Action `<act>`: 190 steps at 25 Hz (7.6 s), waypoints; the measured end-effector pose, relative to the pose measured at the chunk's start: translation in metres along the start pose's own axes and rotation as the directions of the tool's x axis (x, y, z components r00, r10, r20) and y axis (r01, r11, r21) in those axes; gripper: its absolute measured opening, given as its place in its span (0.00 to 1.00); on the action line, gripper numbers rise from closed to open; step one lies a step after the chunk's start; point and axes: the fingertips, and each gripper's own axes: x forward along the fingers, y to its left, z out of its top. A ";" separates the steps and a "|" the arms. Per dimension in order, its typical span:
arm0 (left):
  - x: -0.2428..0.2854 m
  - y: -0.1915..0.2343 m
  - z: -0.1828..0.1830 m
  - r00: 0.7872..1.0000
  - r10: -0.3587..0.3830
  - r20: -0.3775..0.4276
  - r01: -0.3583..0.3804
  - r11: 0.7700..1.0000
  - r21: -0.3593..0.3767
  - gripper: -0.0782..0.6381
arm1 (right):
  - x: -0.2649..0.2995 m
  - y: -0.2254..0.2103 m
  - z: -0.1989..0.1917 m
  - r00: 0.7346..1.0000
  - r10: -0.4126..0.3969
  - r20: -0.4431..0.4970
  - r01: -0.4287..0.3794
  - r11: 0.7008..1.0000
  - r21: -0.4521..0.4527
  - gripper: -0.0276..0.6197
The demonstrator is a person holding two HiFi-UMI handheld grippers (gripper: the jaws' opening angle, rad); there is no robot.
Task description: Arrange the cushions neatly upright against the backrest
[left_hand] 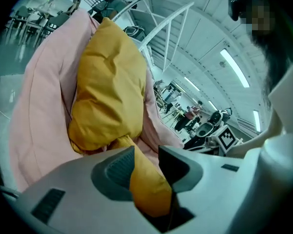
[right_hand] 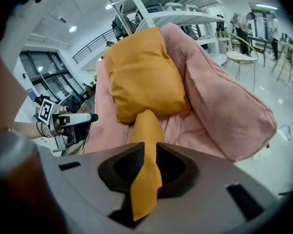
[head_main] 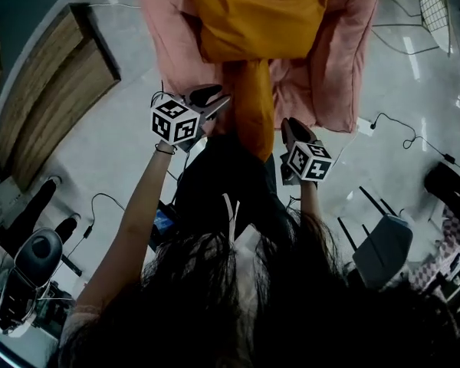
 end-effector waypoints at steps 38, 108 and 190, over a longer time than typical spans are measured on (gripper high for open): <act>0.049 0.023 -0.027 0.986 0.056 -0.156 -0.054 0.998 0.020 0.58 | -0.058 -0.023 -0.131 0.950 -0.024 -0.310 0.025 1.000 0.000 0.19; 0.068 0.148 0.012 0.782 0.604 -0.153 -0.611 0.696 -0.376 0.20 | 0.152 -0.127 0.140 0.981 -0.011 -0.195 -0.030 0.978 -0.205 0.15; -0.169 -0.347 -0.016 0.889 0.177 0.423 -0.258 0.956 0.141 0.26 | -0.318 0.157 -0.013 0.869 0.414 0.273 -0.315 0.886 -0.341 0.17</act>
